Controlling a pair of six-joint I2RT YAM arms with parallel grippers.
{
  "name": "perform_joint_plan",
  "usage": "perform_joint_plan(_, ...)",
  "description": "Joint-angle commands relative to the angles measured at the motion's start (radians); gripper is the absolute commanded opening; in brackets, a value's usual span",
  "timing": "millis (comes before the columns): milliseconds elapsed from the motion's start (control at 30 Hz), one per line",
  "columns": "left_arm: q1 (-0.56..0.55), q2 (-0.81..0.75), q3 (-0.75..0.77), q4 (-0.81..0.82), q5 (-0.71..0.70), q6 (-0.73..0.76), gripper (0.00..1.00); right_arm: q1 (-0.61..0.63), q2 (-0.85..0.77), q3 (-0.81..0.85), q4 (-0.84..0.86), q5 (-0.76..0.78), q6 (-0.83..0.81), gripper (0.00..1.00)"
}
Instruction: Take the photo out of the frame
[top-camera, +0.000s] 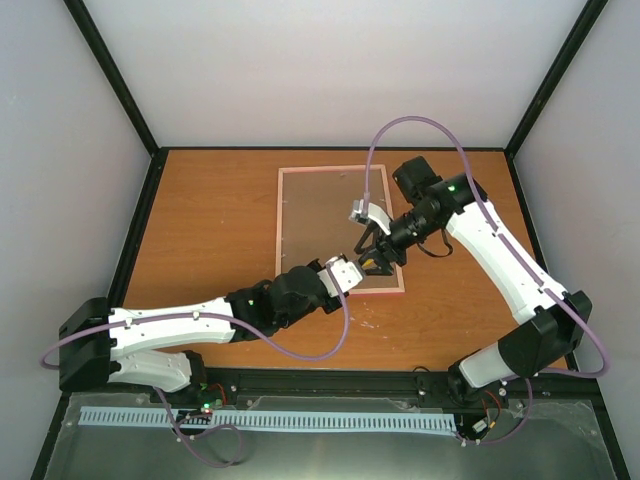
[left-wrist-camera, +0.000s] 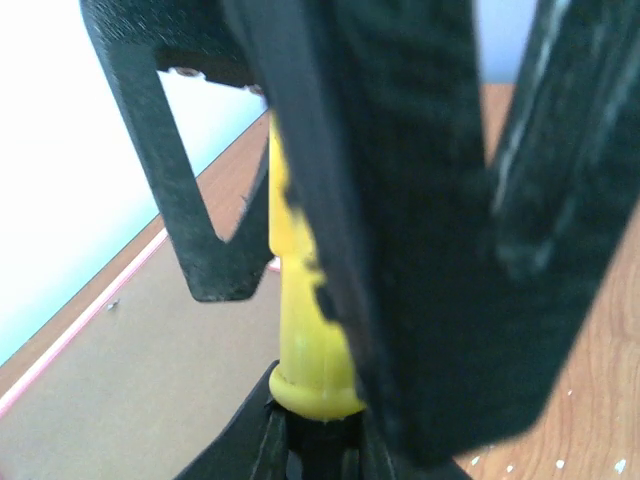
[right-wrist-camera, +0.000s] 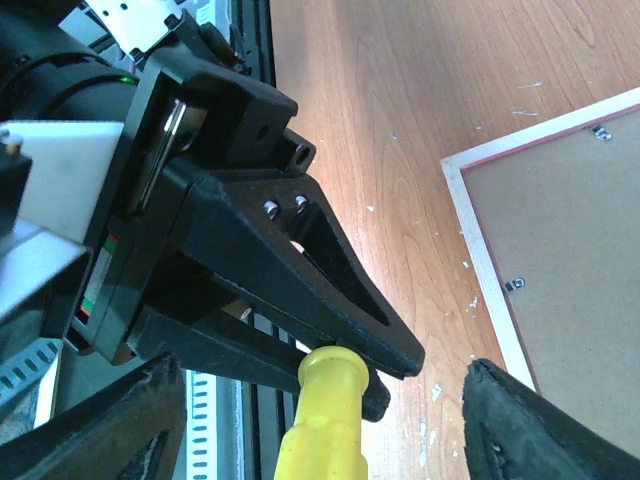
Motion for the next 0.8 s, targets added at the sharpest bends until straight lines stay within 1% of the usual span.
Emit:
perform_joint_plan(0,0.008,-0.019,0.017,0.079,0.020,-0.103,0.03,-0.003,-0.018,-0.024,0.020,-0.040,-0.002,0.71)
perform_joint_plan(67,0.008,-0.017,0.017,0.077,0.016,-0.105,0.03,-0.003,-0.021,-0.023,0.017,-0.042,-0.001,0.67)
perform_joint_plan(300,0.008,-0.029,0.012,0.058,0.005,-0.105,0.03,-0.003,-0.059,-0.022,0.047,0.013,0.027,0.59)
perform_joint_plan(433,0.008,-0.029,0.011,0.053,0.006,-0.110,0.03,-0.003,-0.065,-0.020,0.045,0.021,0.033,0.54)
perform_joint_plan(633,0.009,-0.035,0.003,0.055,-0.006,-0.116,0.01,-0.003,-0.069,-0.012,0.032,0.052,0.032,0.49)
perform_joint_plan(767,0.010,-0.035,0.002,0.054,-0.007,-0.115,0.01,-0.003,-0.073,-0.013,0.032,0.059,0.034,0.42)
